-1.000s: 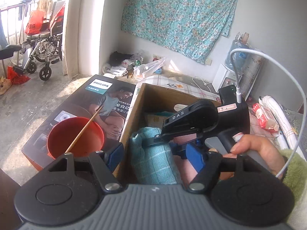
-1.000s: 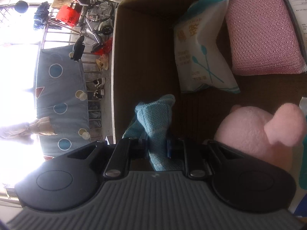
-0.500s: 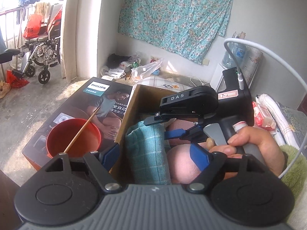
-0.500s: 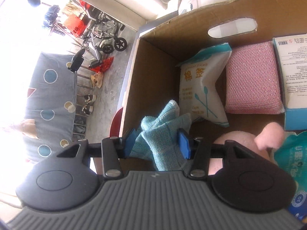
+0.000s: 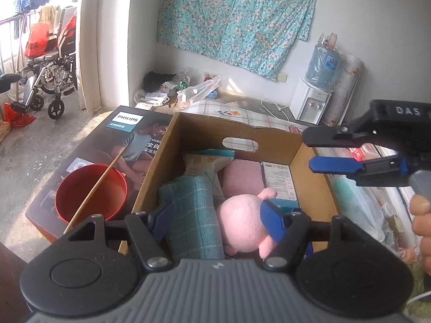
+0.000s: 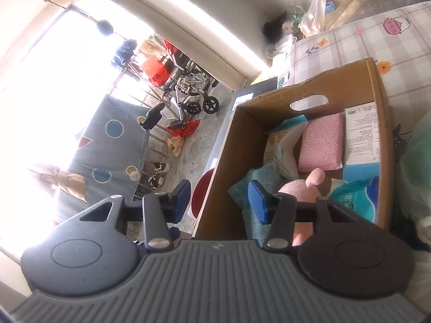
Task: Organize soft objects
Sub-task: 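Lower the towel into the box and open both tools, then move the right tool back over the bed to the orange striped sock toy, then grasp the orange striped sock toy with the right tool and lift it, then carry the sock toy with the right tool into the cardboard box, then open the right tool to release the sock toy in the box, then withdraw the right tool from the box toward the bed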
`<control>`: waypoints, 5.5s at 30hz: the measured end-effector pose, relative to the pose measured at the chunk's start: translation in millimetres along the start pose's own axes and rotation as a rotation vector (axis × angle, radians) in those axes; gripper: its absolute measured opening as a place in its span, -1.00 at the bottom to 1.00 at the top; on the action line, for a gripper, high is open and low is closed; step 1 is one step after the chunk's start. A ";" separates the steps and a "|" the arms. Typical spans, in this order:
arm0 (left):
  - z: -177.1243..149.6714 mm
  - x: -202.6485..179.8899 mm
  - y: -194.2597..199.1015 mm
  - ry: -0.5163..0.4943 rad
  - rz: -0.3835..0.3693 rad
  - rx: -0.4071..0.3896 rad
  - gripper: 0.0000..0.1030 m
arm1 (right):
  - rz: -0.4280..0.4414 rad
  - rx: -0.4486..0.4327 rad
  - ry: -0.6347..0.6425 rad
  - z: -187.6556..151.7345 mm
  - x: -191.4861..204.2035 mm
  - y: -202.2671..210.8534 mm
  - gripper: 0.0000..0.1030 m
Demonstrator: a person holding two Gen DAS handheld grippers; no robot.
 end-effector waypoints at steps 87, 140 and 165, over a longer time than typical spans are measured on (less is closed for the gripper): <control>-216.2 -418.2 -69.8 -0.757 -0.519 0.077 -0.86 | -0.482 -0.494 -0.590 -113.8 -376.5 264.2 -0.49; -81.8 18.7 31.1 -0.054 0.134 -0.087 -0.45 | -0.172 0.318 0.136 -132.7 18.4 -168.2 -0.53; -72.4 -76.3 48.0 -0.094 -0.081 -0.155 0.63 | -0.222 -0.197 0.204 -98.6 -3.0 61.7 -0.10</control>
Point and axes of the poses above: each gripper's, at about its wrist camera, not at the fingertips, and y roughly against the way its jaws point, x to its left, z to its top, the point moved 7 cm from there along -y, roughly the way its jaws point, and after that the axes turned 2 degrees about -x, right-handed, at the moved point
